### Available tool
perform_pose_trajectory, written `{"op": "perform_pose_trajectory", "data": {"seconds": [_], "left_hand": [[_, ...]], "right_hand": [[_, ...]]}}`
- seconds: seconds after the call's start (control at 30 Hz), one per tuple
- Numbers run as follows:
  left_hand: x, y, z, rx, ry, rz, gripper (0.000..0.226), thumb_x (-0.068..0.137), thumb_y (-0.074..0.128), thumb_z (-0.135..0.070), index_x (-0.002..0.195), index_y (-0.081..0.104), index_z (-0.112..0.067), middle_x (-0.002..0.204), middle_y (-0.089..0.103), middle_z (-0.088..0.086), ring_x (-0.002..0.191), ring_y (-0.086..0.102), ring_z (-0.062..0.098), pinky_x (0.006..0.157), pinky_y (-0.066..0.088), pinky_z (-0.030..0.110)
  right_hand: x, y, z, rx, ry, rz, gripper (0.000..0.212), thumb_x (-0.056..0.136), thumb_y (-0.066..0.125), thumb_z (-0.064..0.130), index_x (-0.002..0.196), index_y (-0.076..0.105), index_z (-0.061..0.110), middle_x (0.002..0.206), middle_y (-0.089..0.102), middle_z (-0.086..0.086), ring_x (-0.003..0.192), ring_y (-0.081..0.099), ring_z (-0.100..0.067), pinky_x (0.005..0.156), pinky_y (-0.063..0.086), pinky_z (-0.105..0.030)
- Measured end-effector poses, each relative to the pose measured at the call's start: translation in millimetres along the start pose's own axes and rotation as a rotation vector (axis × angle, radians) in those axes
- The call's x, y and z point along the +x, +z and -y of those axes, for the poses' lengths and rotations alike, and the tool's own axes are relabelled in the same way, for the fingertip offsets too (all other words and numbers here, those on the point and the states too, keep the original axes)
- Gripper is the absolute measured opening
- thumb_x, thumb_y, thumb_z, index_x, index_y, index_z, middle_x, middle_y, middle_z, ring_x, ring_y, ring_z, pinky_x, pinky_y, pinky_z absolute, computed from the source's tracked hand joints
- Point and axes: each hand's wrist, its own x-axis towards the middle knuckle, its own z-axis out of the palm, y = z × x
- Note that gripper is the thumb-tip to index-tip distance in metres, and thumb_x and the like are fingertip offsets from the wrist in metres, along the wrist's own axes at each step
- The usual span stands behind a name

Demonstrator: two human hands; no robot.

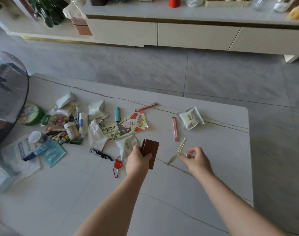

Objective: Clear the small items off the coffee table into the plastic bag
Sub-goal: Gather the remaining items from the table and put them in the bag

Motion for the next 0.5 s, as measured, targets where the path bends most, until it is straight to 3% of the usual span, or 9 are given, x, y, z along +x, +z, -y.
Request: {"op": "perform_pose_trajectory", "data": {"seconds": [0.1, 0.2, 0.27, 0.4, 0.5], "left_hand": [[-36, -33, -3, -0.138, -0.026, -0.037, 0.021, 0.086, 0.064, -0.028, 0.101, 0.053, -0.019, 0.076, 0.056, -0.01, 0.065, 0.055, 0.006, 0.05, 0.042, 0.023], [-81, -73, -5, -0.373, -0.131, -0.025, 0.023, 0.085, 0.065, -0.024, 0.104, 0.055, -0.015, 0.088, 0.063, 0.001, 0.078, 0.064, 0.018, 0.064, 0.056, 0.034], [-114, -100, 2, -0.563, -0.202, 0.003, 0.024, 0.086, 0.066, -0.018, 0.106, 0.055, -0.011, 0.093, 0.065, 0.008, 0.083, 0.066, 0.025, 0.071, 0.059, 0.042], [-180, -154, 27, -0.804, -0.274, -0.006, 0.016, 0.088, 0.063, -0.01, 0.102, 0.055, -0.01, 0.083, 0.065, 0.007, 0.068, 0.065, 0.017, 0.047, 0.056, 0.027], [-221, -190, 52, -0.889, -0.318, -0.06, 0.013, 0.09, 0.061, -0.009, 0.102, 0.056, -0.008, 0.081, 0.065, 0.009, 0.067, 0.065, 0.017, 0.043, 0.053, 0.024]], "right_hand": [[-40, -13, 22, 0.012, -0.049, 0.09, 0.041, 0.077, 0.076, 0.028, 0.106, 0.049, 0.017, 0.093, 0.057, 0.006, 0.087, 0.057, -0.015, 0.075, 0.041, -0.025], [-85, -24, 49, 0.027, -0.096, 0.187, 0.037, 0.08, 0.073, 0.03, 0.108, 0.057, 0.014, 0.098, 0.06, 0.003, 0.091, 0.058, -0.015, 0.075, 0.042, -0.025], [-119, -29, 64, 0.094, -0.115, 0.256, 0.033, 0.083, 0.071, 0.027, 0.11, 0.058, 0.012, 0.102, 0.062, -0.001, 0.096, 0.061, -0.019, 0.076, 0.049, -0.032], [-188, -29, 92, 0.166, -0.162, 0.388, 0.023, 0.084, 0.069, 0.018, 0.103, 0.059, 0.01, 0.102, 0.062, -0.007, 0.091, 0.062, -0.022, 0.079, 0.055, -0.04], [-237, -18, 113, 0.084, -0.261, 0.446, 0.023, 0.083, 0.07, 0.018, 0.102, 0.058, 0.013, 0.095, 0.061, -0.002, 0.085, 0.059, -0.019, 0.086, 0.053, -0.04]]}}
